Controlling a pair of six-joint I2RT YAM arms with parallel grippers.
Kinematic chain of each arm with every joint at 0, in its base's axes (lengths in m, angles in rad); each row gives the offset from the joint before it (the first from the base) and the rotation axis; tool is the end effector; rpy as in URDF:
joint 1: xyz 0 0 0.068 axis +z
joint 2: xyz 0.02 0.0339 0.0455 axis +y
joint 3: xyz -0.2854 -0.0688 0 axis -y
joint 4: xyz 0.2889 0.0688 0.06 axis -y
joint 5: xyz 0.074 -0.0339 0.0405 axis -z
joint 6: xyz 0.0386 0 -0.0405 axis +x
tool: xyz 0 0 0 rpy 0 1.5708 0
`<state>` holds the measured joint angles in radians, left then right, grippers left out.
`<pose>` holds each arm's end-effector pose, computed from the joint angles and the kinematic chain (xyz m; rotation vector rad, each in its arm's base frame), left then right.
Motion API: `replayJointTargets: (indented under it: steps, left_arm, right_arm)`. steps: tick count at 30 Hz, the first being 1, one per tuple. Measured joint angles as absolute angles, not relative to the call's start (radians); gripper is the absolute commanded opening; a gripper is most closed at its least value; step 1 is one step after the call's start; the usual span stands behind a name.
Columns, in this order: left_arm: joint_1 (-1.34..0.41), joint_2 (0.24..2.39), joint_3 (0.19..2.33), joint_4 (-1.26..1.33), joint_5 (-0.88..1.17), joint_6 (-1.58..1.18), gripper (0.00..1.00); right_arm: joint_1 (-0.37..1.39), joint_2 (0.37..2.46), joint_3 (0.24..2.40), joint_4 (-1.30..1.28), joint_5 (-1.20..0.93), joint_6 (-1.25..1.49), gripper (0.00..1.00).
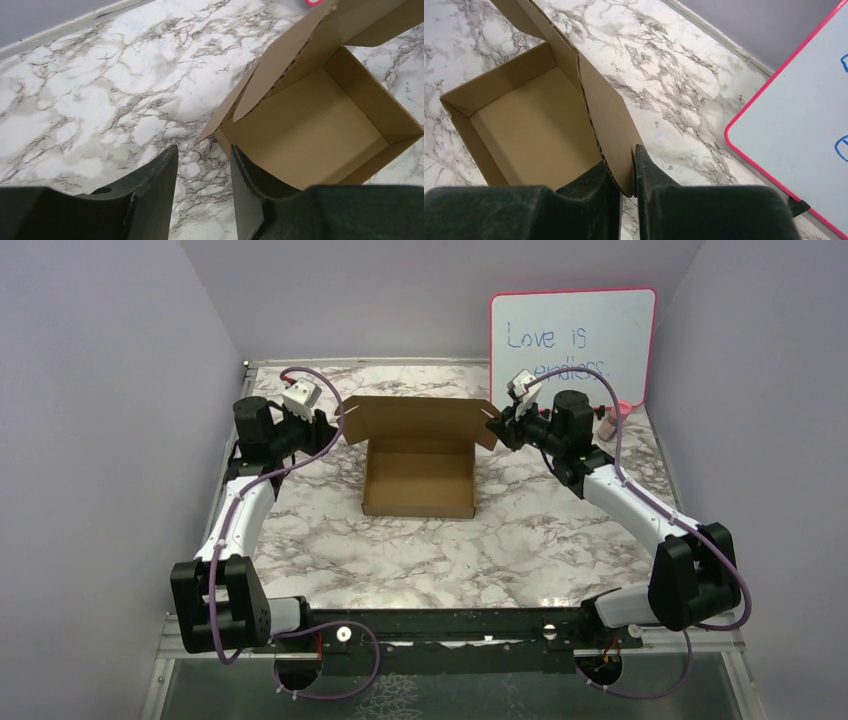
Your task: Fold the paper box
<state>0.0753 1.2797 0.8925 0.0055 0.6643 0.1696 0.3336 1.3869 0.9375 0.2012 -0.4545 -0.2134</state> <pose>0.3260 0.0007 0.2945 0.5174 1.8247 -0.4798 0.3341 0.1337 0.2959 -0.7947 1.6386 0.4975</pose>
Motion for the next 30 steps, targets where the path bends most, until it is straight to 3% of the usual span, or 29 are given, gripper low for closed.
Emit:
replayJointTargets:
  steps: [11, 15, 21, 30]
  left_arm:
    - [0.107, 1.332, 0.892, 0.152, 0.854, 0.214, 0.46]
    - [0.11, 1.382, 0.896, 0.189, 0.9, 0.221, 0.33]
    - [0.117, 1.441, 0.909, 0.213, 0.962, 0.202, 0.04]
    - [0.108, 1.427, 0.897, 0.253, 0.972, 0.163, 0.0]
  right_arm:
    - [0.334, 1.387, 0.932, 0.218, -0.47, -0.211, 0.17]
    - [0.334, 1.387, 0.932, 0.218, -0.471, -0.212, 0.13]
    - [0.334, 1.387, 0.932, 0.218, -0.472, -0.215, 0.05]
    - [0.334, 1.386, 0.932, 0.224, -0.453, -0.198, 0.01]
